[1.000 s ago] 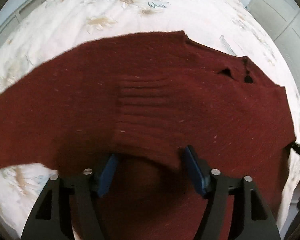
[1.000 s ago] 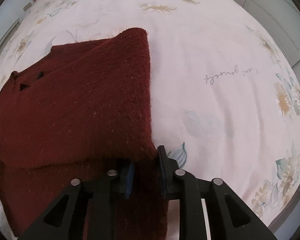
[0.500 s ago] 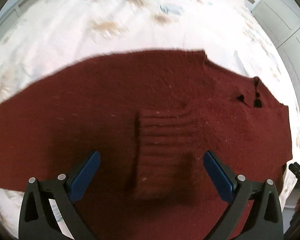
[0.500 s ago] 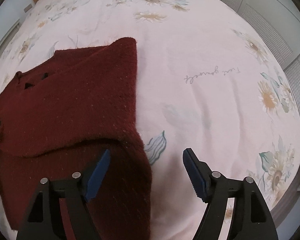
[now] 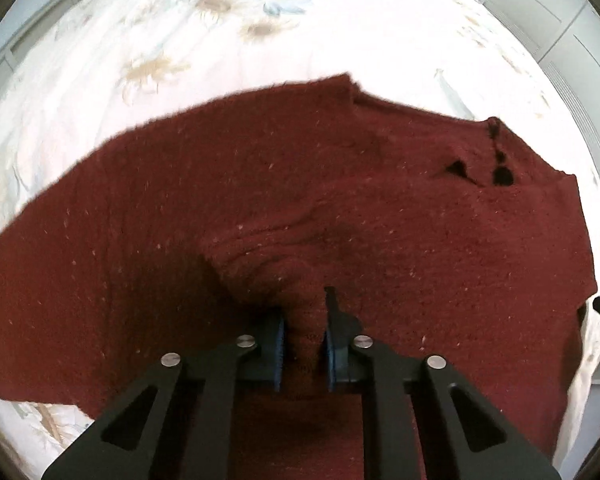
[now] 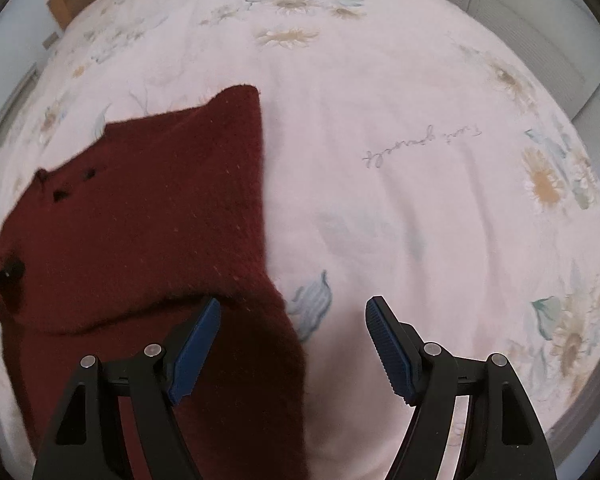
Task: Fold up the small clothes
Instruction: 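Lay the held sleeve across the sweater body and open the left tool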
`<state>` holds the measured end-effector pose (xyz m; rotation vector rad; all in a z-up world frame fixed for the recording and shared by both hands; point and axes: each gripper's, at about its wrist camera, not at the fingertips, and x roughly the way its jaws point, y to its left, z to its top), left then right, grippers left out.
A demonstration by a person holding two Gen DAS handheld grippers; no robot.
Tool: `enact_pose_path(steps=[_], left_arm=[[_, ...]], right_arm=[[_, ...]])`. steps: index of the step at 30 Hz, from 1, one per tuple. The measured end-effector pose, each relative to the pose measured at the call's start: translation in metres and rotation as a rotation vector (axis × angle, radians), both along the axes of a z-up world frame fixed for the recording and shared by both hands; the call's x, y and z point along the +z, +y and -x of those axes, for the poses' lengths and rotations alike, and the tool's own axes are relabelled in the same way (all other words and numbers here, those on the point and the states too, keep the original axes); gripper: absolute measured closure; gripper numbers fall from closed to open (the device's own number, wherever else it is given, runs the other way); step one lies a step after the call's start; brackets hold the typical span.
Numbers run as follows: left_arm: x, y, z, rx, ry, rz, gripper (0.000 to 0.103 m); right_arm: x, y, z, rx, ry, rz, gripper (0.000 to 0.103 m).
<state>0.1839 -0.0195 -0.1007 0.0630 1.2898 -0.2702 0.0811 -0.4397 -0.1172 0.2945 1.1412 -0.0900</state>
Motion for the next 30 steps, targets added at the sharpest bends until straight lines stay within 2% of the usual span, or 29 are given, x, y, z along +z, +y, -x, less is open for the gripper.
enact_pose_path(steps=[2, 5, 8, 10, 13, 14, 16, 18, 21, 24, 27, 29, 30], left_arm=[[0.015, 0.000, 0.007, -0.011, -0.072, -0.018, 0.092], [0.039, 0.006, 0.012, -0.006, -0.160, -0.001, 0.092], [0.052, 0.013, 0.013, 0.013, -0.220, -0.004, 0.092], [0.050, 0.010, 0.014, 0.015, -0.245, -0.033, 0.092], [0.032, 0.012, 0.006, 0.030, -0.218, -0.073, 0.092], [0.029, 0.015, 0.006, 0.034, -0.201, -0.073, 0.092], [0.014, 0.017, 0.005, 0.045, -0.163, -0.070, 0.092], [0.006, 0.023, 0.008, 0.049, -0.144, -0.069, 0.091], [0.008, 0.025, 0.011, 0.036, -0.160, -0.088, 0.090], [0.000, 0.024, 0.011, 0.033, -0.158, -0.121, 0.083], [-0.006, 0.027, 0.006, 0.050, -0.158, -0.120, 0.072], [-0.004, 0.030, 0.005, 0.064, -0.155, -0.122, 0.062], [-0.003, 0.031, 0.005, 0.065, -0.151, -0.119, 0.061]], right_arm=[[0.004, -0.002, -0.004, -0.005, -0.022, -0.025, 0.027], [0.005, -0.005, -0.020, -0.022, -0.046, -0.037, 0.026], [-0.001, -0.003, -0.039, -0.022, -0.044, -0.050, 0.026], [-0.010, 0.002, -0.054, -0.006, -0.029, -0.048, 0.026], [-0.026, 0.012, -0.069, 0.032, 0.012, -0.078, 0.029], [-0.029, 0.015, -0.070, 0.039, 0.016, -0.079, 0.035], [-0.031, 0.018, -0.071, 0.054, 0.010, -0.096, 0.077], [-0.028, 0.014, -0.069, 0.028, 0.011, -0.116, 0.084], [-0.024, 0.009, -0.066, 0.000, 0.004, -0.097, 0.085], [-0.029, 0.014, -0.067, 0.012, 0.018, -0.058, 0.085], [-0.027, 0.021, -0.068, 0.021, 0.012, -0.027, 0.084], [-0.019, 0.024, -0.066, 0.022, -0.018, -0.010, 0.076], [-0.012, 0.027, -0.065, 0.022, -0.038, 0.013, 0.066]])
